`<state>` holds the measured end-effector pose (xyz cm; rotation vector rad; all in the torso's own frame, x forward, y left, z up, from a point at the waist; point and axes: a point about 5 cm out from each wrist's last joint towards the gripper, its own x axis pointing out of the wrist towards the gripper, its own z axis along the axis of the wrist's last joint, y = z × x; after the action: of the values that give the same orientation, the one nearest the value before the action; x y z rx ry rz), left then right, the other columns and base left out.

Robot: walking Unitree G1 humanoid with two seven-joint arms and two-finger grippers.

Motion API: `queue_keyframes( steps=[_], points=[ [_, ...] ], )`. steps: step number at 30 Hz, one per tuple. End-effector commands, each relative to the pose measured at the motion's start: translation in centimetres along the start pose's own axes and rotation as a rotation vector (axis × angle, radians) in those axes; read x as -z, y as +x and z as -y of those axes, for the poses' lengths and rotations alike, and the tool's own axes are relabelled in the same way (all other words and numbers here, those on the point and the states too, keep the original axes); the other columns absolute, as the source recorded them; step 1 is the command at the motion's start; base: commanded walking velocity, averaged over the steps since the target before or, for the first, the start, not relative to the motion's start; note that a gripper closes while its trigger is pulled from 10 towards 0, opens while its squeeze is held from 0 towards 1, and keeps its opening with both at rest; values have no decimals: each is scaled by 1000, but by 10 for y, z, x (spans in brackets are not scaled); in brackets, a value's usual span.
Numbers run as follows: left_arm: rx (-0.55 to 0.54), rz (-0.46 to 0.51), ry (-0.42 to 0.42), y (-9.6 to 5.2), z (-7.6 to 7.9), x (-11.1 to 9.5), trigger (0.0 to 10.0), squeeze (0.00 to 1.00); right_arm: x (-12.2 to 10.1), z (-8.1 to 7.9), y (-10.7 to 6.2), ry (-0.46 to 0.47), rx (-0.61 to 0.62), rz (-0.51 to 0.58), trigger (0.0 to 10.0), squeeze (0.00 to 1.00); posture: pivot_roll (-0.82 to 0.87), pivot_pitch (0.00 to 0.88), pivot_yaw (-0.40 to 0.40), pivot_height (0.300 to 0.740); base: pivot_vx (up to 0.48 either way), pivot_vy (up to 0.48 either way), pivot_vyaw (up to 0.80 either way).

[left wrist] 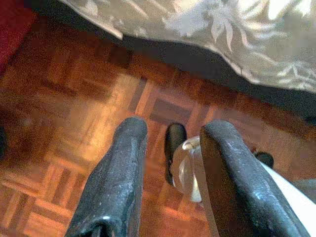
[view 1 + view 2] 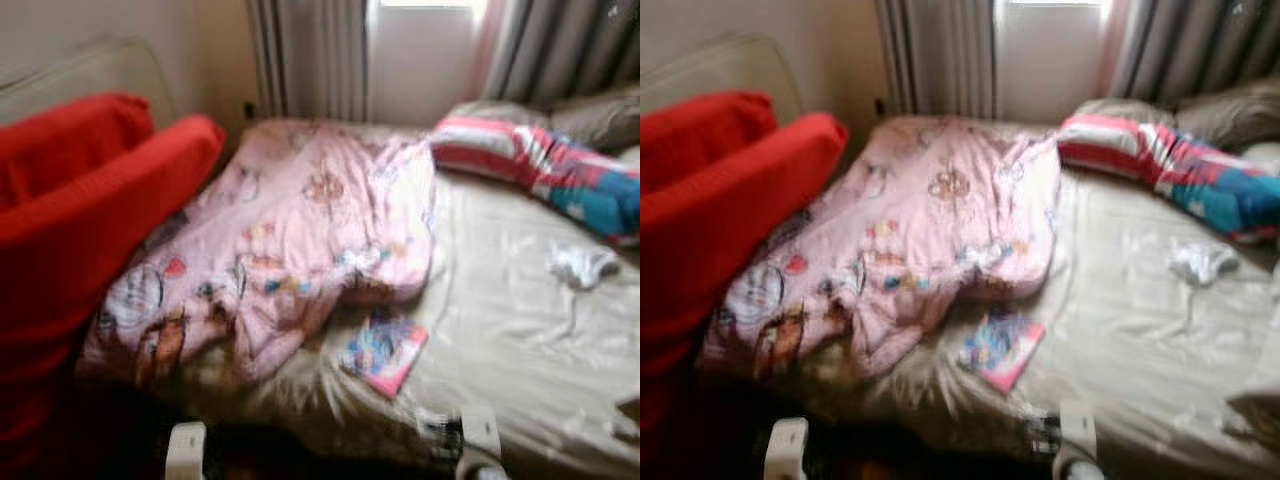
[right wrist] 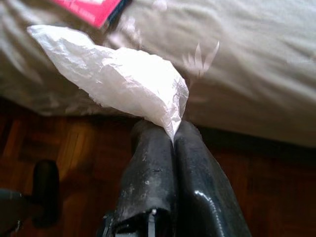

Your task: Clean up the room

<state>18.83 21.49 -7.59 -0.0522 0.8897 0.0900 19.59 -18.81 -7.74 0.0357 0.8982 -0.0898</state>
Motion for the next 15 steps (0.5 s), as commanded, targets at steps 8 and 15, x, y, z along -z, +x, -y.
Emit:
queue_keyframes(
  steps=[8,15],
  points=[
    [19,24,12,5,18,-13,10000,0,3,0,0,11,3,-12,10000,0,26,0,-12,740,-274,0,0],
    [18,54,11,7,16,-27,10000,0,2,1,0,11,13,-11,10000,0,26,0,-13,740,-272,0,0]
  ],
)
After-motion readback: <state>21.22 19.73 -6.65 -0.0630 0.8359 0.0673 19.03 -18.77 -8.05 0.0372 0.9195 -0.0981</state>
